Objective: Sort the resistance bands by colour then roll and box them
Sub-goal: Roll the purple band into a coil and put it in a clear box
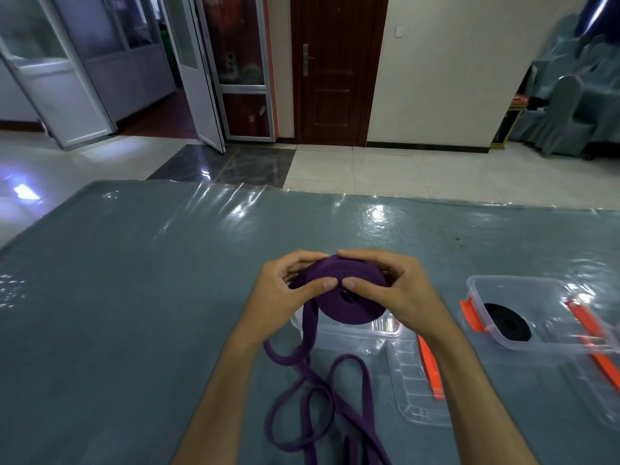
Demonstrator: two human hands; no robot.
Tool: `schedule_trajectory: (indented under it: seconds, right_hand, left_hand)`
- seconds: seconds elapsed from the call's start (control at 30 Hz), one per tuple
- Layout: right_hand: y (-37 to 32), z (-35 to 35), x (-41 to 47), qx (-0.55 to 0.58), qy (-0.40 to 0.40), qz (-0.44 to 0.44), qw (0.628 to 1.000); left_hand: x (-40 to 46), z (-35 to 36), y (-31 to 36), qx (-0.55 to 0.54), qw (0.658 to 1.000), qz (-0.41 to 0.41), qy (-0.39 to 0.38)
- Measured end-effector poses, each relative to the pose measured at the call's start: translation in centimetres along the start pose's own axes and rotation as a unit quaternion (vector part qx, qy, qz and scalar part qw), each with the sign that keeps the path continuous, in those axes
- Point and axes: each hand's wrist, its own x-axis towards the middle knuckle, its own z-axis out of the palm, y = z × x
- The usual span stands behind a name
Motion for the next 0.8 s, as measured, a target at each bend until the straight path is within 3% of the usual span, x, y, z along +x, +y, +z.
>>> schedule_trajectory:
  seconds: [0.13,0.23,0.33,0.43,0.6,0.8]
  right_hand:
    - [0.6,0.0,0.0,-0.016,0.059,-0.015,0.998]
    - [1.1,-0.4,-0.1,-0.016,0.128,-0.016,0.992]
    - [1.5,-0.9,-0.2,-0.018,0.182,-0.016,0.983]
    - [1.7,-1.0,-0.2,-0.019,0.199,-0.015,0.980]
    - [2.1,-1.8,-0.4,-0.035,0.227,-0.014,0.973]
    - [3.3,-3.7,-0.5,-0.050,0.277,0.021,0.959]
  left_hand:
    - [0.2,-0.3,-1.1,0.079,0.997,-0.003,0.025]
    - [-0.1,-1.7,-2.7,0.087,0.986,-0.092,0.104]
    - [-0.9,-2.5,-5.0,0.077,0.971,-0.188,0.128]
    - [-1.5,-1.9,-6.7,0.022,0.961,-0.228,0.154]
    - [-1.5,-1.3,-6.7,-0.117,0.954,-0.189,0.201]
    - [-1.4,-2.9,-5.5,-0.351,0.923,-0.123,0.099]
